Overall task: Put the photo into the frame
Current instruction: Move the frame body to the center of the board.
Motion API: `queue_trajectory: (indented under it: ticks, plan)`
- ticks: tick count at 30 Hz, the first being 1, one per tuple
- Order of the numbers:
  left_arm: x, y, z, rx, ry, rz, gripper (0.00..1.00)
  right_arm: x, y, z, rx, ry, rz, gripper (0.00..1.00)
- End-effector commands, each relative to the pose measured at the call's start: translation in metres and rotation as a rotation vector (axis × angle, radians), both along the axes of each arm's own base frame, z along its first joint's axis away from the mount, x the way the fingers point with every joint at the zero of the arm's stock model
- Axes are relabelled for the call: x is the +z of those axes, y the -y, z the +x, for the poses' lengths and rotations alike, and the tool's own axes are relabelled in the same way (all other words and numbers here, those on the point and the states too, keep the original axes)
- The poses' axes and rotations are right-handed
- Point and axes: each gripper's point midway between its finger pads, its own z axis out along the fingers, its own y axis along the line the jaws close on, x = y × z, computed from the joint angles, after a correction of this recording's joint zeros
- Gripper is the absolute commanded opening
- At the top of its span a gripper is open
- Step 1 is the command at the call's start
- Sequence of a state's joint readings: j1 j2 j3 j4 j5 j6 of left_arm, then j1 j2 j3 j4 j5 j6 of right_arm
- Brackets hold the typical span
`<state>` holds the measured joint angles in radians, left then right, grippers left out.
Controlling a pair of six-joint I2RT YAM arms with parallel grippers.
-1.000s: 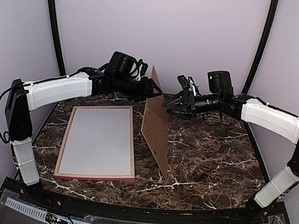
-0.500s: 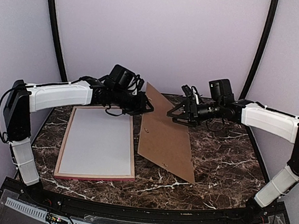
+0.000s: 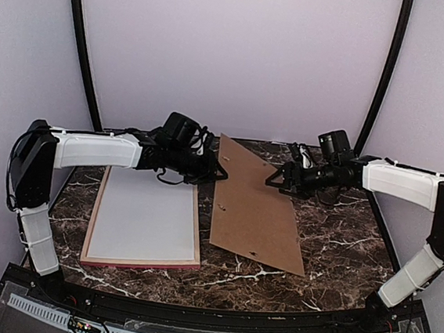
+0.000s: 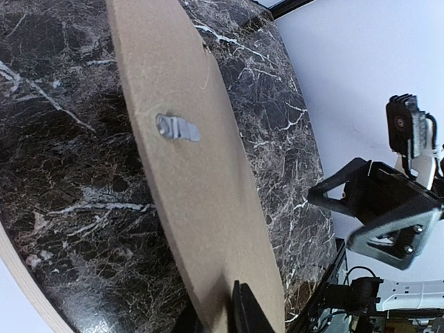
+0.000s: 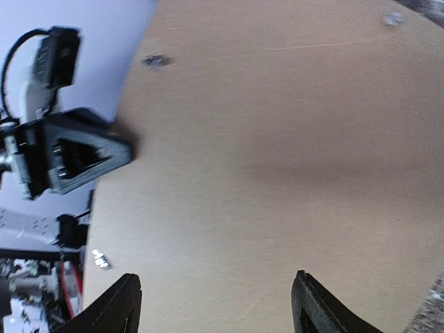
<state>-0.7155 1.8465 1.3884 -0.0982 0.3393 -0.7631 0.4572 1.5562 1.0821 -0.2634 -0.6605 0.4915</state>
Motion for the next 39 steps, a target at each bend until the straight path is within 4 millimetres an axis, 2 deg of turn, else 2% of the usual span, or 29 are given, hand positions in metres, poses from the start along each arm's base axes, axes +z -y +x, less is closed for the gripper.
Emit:
queue_trajectory:
  ticks: [1, 3, 8, 15, 23, 33, 39]
  plan:
    - [0.009, 0.012, 0.005, -0.032, 0.022, -0.099, 0.12, -0.053, 0.054, 0.024, -0.184, 0.024, -0.288, 0.76]
    - [0.005, 0.013, 0.006, -0.031, 0.015, -0.099, 0.11, -0.072, 0.068, 0.028, -0.222, 0.001, -0.339, 0.77]
    - [0.003, 0.014, 0.008, -0.03, 0.013, -0.098, 0.1, -0.104, 0.091, 0.033, -0.273, -0.037, -0.397, 0.78]
    - [0.003, 0.014, 0.009, -0.029, 0.011, -0.096, 0.11, -0.133, 0.11, 0.028, -0.305, -0.1, -0.409, 0.8]
    - [0.0, 0.013, 0.009, -0.025, 0.012, -0.091, 0.13, -0.149, 0.095, 0.016, -0.239, -0.159, -0.319, 0.81]
    - [-0.006, 0.014, 0.005, -0.027, -0.017, -0.1, 0.24, -0.148, 0.075, 0.003, -0.174, -0.193, -0.181, 0.8]
    - [-0.007, 0.018, 0.004, -0.043, -0.034, -0.115, 0.19, -0.145, 0.069, 0.0, -0.145, -0.191, -0.136, 0.79]
